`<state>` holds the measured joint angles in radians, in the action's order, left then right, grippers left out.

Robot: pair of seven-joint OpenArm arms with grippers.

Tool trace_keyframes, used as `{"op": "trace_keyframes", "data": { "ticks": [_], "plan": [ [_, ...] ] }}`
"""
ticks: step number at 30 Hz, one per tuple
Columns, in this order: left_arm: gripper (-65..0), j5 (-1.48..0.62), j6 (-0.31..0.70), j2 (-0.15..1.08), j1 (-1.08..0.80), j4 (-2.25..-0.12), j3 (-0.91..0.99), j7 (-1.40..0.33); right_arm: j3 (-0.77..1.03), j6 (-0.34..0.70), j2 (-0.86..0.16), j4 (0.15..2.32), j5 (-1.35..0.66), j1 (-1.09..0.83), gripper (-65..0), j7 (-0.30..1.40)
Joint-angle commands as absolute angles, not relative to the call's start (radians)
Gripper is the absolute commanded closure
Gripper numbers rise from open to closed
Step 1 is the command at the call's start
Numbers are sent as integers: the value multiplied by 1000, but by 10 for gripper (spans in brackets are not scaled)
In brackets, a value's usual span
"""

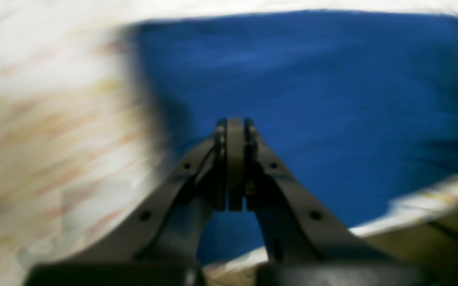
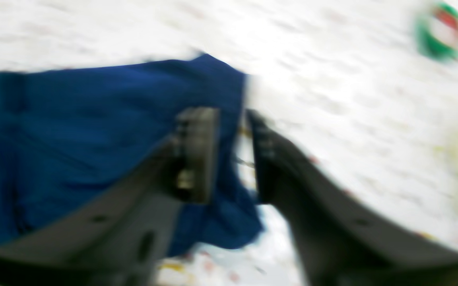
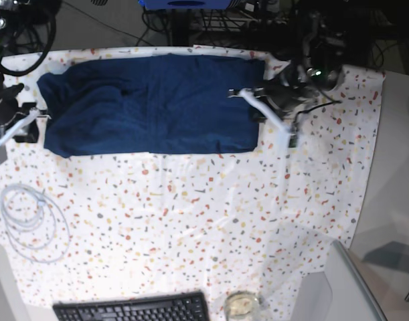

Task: Layout the t-shirt on the table in an organized manner, then fold the t-shirt properly
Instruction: 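Release the fabric and move the left gripper back to the folded edge, then grasp the folded edge with the left gripper and press it flat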

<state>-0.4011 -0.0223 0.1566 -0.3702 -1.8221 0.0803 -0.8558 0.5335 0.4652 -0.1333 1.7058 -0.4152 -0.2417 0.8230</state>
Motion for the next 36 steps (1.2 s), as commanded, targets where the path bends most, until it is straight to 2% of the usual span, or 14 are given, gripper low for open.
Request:
{"op": "trace_keyframes", "data": {
  "ticks": [1, 3, 5, 7, 14, 24, 36],
  "plan": [
    [0, -418, -13, 165, -381, -1845, 130, -809, 562, 495, -150, 1689, -446, -220, -312, 857],
    [0, -418, -12, 191, -415, -1844, 196, -742, 619, 556, -150, 1629, -498, -186, -423, 921],
    [0, -418, -12, 231, -447, -1831, 208, -656, 688, 644, -151, 1524, -552, -140, -482, 978],
    [0, -418, -12, 246, -461, -1822, 206, -588, 731, 697, -157, 1435, -561, -102, -485, 1004],
    [0, -418, -12, 243, -423, -1650, 193, -384, 743, 698, -231, 1248, -570, -65, -488, 1017],
    [0, -417, -12, 259, -298, -1340, -119, -76, 664, 698, -220, 1225, -572, -81, -488, 1073],
    [0, -417, -13, 203, -185, -1219, -334, -51, 605, 698, -171, 1231, -613, -82, -488, 1090]
  ]
}}
